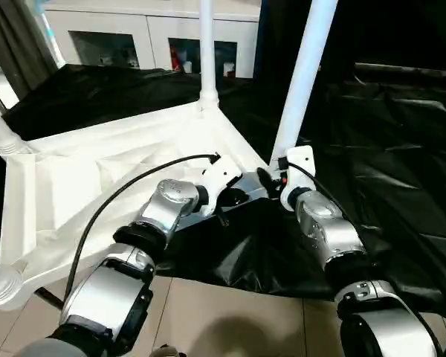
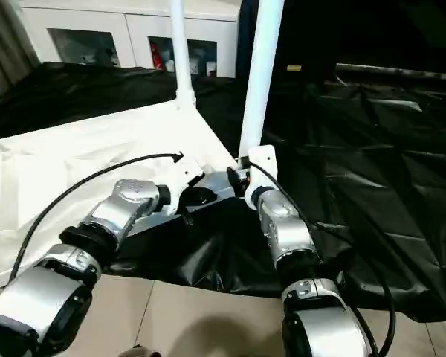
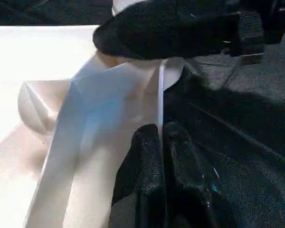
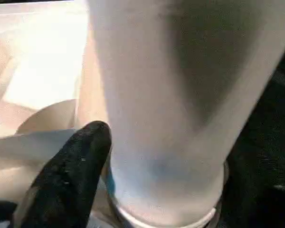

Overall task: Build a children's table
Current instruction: Rotate leg to tighten

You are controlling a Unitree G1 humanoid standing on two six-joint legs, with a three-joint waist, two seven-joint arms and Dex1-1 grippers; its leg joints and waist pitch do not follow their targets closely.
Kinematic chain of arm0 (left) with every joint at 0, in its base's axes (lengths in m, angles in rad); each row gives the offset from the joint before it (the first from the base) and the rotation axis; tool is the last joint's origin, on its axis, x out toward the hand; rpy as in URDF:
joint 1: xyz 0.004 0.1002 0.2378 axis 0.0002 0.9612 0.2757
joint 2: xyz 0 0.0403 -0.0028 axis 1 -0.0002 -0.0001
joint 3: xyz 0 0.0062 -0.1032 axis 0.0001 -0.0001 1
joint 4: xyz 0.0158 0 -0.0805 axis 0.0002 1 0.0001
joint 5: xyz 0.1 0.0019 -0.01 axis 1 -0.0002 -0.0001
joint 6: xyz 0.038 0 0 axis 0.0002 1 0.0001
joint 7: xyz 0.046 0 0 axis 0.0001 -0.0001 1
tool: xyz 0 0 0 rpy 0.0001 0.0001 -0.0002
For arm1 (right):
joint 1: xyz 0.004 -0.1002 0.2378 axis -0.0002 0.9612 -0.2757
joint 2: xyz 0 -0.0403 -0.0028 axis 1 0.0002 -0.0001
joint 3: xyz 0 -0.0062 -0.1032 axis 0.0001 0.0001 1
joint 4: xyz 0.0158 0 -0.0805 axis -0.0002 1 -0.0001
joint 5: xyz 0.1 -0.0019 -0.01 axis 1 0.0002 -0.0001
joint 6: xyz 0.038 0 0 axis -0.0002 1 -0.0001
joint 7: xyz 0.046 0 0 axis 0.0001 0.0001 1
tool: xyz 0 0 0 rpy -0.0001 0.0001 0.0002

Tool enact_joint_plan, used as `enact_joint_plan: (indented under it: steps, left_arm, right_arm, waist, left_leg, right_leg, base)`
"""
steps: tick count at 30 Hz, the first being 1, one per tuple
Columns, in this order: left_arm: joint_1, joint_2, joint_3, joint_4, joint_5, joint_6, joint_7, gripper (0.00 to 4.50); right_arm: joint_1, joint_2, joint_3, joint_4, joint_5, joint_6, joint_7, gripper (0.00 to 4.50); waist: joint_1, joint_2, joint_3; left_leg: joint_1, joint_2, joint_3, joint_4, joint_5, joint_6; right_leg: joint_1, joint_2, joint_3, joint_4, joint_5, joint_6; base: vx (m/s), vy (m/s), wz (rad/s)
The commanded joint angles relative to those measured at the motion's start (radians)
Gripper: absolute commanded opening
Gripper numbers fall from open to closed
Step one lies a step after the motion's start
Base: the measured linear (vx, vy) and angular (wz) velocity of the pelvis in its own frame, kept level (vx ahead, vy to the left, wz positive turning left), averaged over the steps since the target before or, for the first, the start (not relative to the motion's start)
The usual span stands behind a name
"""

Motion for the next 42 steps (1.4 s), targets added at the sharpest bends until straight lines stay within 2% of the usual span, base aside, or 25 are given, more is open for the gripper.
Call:
enact_joint_plan:
  steps: [1,6,7,8,9,10,13,17,20,21,22,24,25,28,30,34,36,38,39,41,42]
  left_arm:
    - [0.012,-0.015,-0.009,-0.032,-0.025,-0.05,-0.06,0.0]
    - [0.041,0.053,-0.015,-0.064,-0.044,-0.084,-0.207,0.0]
    - [0.046,0.063,-0.016,-0.07,-0.048,-0.087,-0.228,0.0]
    - [0.052,0.073,-0.017,-0.079,-0.055,-0.093,-0.258,0.0]
    - [0.059,0.082,-0.018,-0.089,-0.061,-0.096,-0.287,0.0]
    - [0.065,0.09,-0.02,-0.096,-0.065,-0.097,-0.309,0.0]
    - [0.088,0.123,-0.035,-0.122,-0.067,-0.101,-0.39,0.0]
    - [0.103,0.152,-0.039,-0.147,-0.072,-0.099,-0.449,0.0]
    - [0.107,0.162,-0.033,-0.153,-0.07,-0.095,-0.451,0.0]
    - [0.109,0.164,-0.03,-0.157,-0.07,-0.091,-0.452,0.0]
    - [0.111,0.165,-0.028,-0.159,-0.068,-0.091,-0.452,0.0]
    - [0.113,0.169,-0.03,-0.161,-0.065,-0.087,-0.445,0.0]
    - [0.112,0.17,-0.03,-0.159,-0.063,-0.087,-0.442,0.0]
    - [0.108,0.169,-0.029,-0.154,-0.061,-0.087,-0.431,0.0]
    - [0.108,0.168,-0.028,-0.156,-0.062,-0.085,-0.427,0.0]
    - [0.112,0.159,-0.021,-0.164,-0.068,-0.076,-0.418,0.0]
    - [0.107,0.135,-0.008,-0.146,-0.066,-0.064,-0.356,0.0]
    - [0.091,0.106,0.007,-0.115,-0.056,-0.045,-0.263,0.0]
    - [0.084,0.095,0.011,-0.103,-0.051,-0.039,-0.227,0.0]
    - [0.051,0.045,0.024,-0.05,-0.031,-0.008,-0.076,0.0]
    - [0.051,0.045,0.024,-0.05,-0.031,-0.008,-0.076,0.0]
  right_arm:
    - [0.027,0.018,0.095,-0.003,0.015,0.012,0.17,3.52]
    - [0.07,-0.124,0.172,-0.105,0.024,-0.012,0.456,3.52]
    - [0.076,-0.146,0.182,-0.116,0.022,-0.024,0.497,3.52]
    - [0.082,-0.172,0.189,-0.128,0.025,-0.031,0.545,3.52]
    - [0.085,-0.191,0.191,-0.137,0.029,-0.036,0.587,3.52]
    - [0.087,-0.206,0.192,-0.144,0.033,-0.039,0.618,3.52]
    - [0.086,-0.242,0.188,-0.166,0.044,-0.035,0.689,3.52]
    - [0.079,-0.272,0.186,-0.186,0.083,-0.029,0.774,3.52]
    - [0.076,-0.27,0.191,-0.174,0.079,-0.038,0.794,3.52]
    - [0.075,-0.268,0.191,-0.171,0.078,-0.038,0.801,3.37]
    - [0.074,-0.266,0.192,-0.166,0.076,-0.039,0.804,3.2]
    - [0.075,-0.266,0.204,-0.156,0.063,-0.05,0.807,3.18]
    - [0.076,-0.265,0.209,-0.154,0.059,-0.054,0.807,2.96]
    - [0.082,-0.259,0.209,-0.16,0.065,-0.048,0.807,2.79]
    - [0.086,-0.259,0.21,-0.165,0.067,-0.047,0.807,2.76]
    - [0.102,-0.256,0.206,-0.181,0.075,-0.041,0.806,2.72]
    - [0.125,-0.231,0.189,-0.184,0.068,-0.01,0.721,2.72]
    - [0.127,-0.188,0.157,-0.147,0.041,0.019,0.559,2.72]
    - [0.125,-0.173,0.145,-0.133,0.036,0.033,0.507,2.72]
    - [0.12,-0.111,0.099,-0.085,0.019,0.052,0.311,2.72]
    - [0.12,-0.111,0.099,-0.085,0.019,0.052,0.311,2.72]
  waist:
    - [-0.002,-0.016,-0.053]
    - [0.0,-0.02,-0.056]
    - [0.0,-0.02,-0.056]
    - [0.0,-0.02,-0.056]
    - [0.0,-0.019,-0.056]
    - [0.0,-0.015,-0.056]
    - [-0.001,-0.017,-0.056]
    - [0.004,-0.022,-0.056]
    - [0.008,-0.021,-0.055]
    - [0.01,-0.022,-0.055]
    - [0.012,-0.021,-0.055]
    - [0.015,-0.021,-0.055]
    - [0.017,-0.019,-0.056]
    - [0.017,-0.021,-0.056]
    - [0.017,-0.018,-0.056]
    - [0.017,-0.021,-0.056]
    - [0.017,-0.023,-0.056]
    - [0.012,-0.022,-0.053]
    - [0.009,-0.023,-0.051]
    - [0.006,-0.018,-0.048]
    - [0.003,-0.018,-0.047]
  left_leg:
    - [0.004,0.016,-0.001,-0.069,-0.208,0.044]
    - [-0.001,0.017,0.001,-0.062,-0.164,0.085]
    - [0.0,0.018,0.004,-0.06,-0.155,0.092]
    - [-0.001,0.019,0.003,-0.06,-0.15,0.093]
    - [0.0,0.02,0.004,-0.059,-0.145,0.095]
    - [0.0,0.023,0.003,-0.06,-0.146,0.096]
    - [0.001,0.024,0.004,-0.06,-0.158,0.097]
    - [0.003,0.027,0.006,-0.058,-0.152,0.101]
    - [0.003,0.027,0.005,-0.06,-0.154,0.097]
    - [0.003,0.025,0.006,-0.059,-0.158,0.093]
    - [0.004,0.026,0.006,-0.06,-0.158,0.088]
    - [0.005,0.026,0.006,-0.06,-0.154,0.083]
    - [0.005,0.026,0.005,-0.06,-0.152,0.081]
    - [0.004,0.025,0.005,-0.06,-0.146,0.082]
    - [0.004,0.025,0.005,-0.06,-0.148,0.082]
    - [0.004,0.025,0.005,-0.06,-0.148,0.08]
    - [0.004,0.025,0.006,-0.059,-0.138,0.082]
    - [0.008,0.024,0.004,-0.063,-0.157,0.069]
    - [0.011,0.022,0.006,-0.064,-0.179,0.056]
    - [0.015,0.02,0.003,-0.069,-0.218,0.026]
    - [0.016,0.02,0.003,-0.07,-0.227,0.02]
  right_leg:
    - [0.048,-0.059,0.04,-0.085,-0.213,-0.18]
    - [0.058,-0.06,0.038,-0.078,-0.146,-0.201]
    - [0.054,-0.059,0.038,-0.076,-0.128,-0.211]
    - [0.055,-0.059,0.037,-0.074,-0.122,-0.216]
    - [0.055,-0.057,0.036,-0.072,-0.116,-0.224]
    - [0.056,-0.059,0.035,-0.07,-0.113,-0.234]
    - [0.054,-0.057,0.036,-0.07,-0.115,-0.249]
    - [0.051,-0.058,0.036,-0.066,-0.106,-0.255]
    - [0.051,-0.06,0.036,-0.068,-0.123,-0.251]
    - [0.05,-0.059,0.036,-0.069,-0.137,-0.247]
    - [0.05,-0.06,0.037,-0.07,-0.145,-0.244]
    - [0.049,-0.06,0.037,-0.069,-0.144,-0.241]
    - [0.049,-0.06,0.037,-0.068,-0.138,-0.242]
    - [0.05,-0.059,0.036,-0.066,-0.121,-0.242]
    - [0.05,-0.059,0.036,-0.066,-0.122,-0.243]
    - [0.051,-0.059,0.037,-0.067,-0.125,-0.241]
    - [0.051,-0.058,0.038,-0.066,-0.117,-0.237]
    - [0.047,-0.058,0.038,-0.071,-0.159,-0.229]
    - [0.043,-0.059,0.04,-0.078,-0.213,-0.217]
    - [0.04,-0.061,0.04,-0.09,-0.321,-0.182]
    - [0.037,-0.059,0.041,-0.093,-0.336,-0.175]
  base:
    - [0.0,0.0,0.0]
    - [0.0,0.0,0.0]
    - [0.0,0.0,0.0]
    - [0.0,0.0,0.0]
    - [0.0,0.0,0.0]
    - [0.0,0.0,0.0]
    - [0.0,0.0,0.0]
    - [0.0,0.0,0.0]
    - [0.0,0.0,0.0]
    - [0.0,0.0,0.0]
    - [0.0,0.0,0.0]
    - [0.0,0.0,0.0]
    - [0.0,0.0,0.0]
    - [0.0,0.0,0.0]
    - [0.0,0.0,0.0]
    - [0.0,0.0,0.0]
    - [0.0,0.0,0.0]
    - [0.0,0.0,0.0]
    - [0.0,0.0,0.0]
    - [0.0,0.0,0.0]
    - [0.0,0.0,0.0]
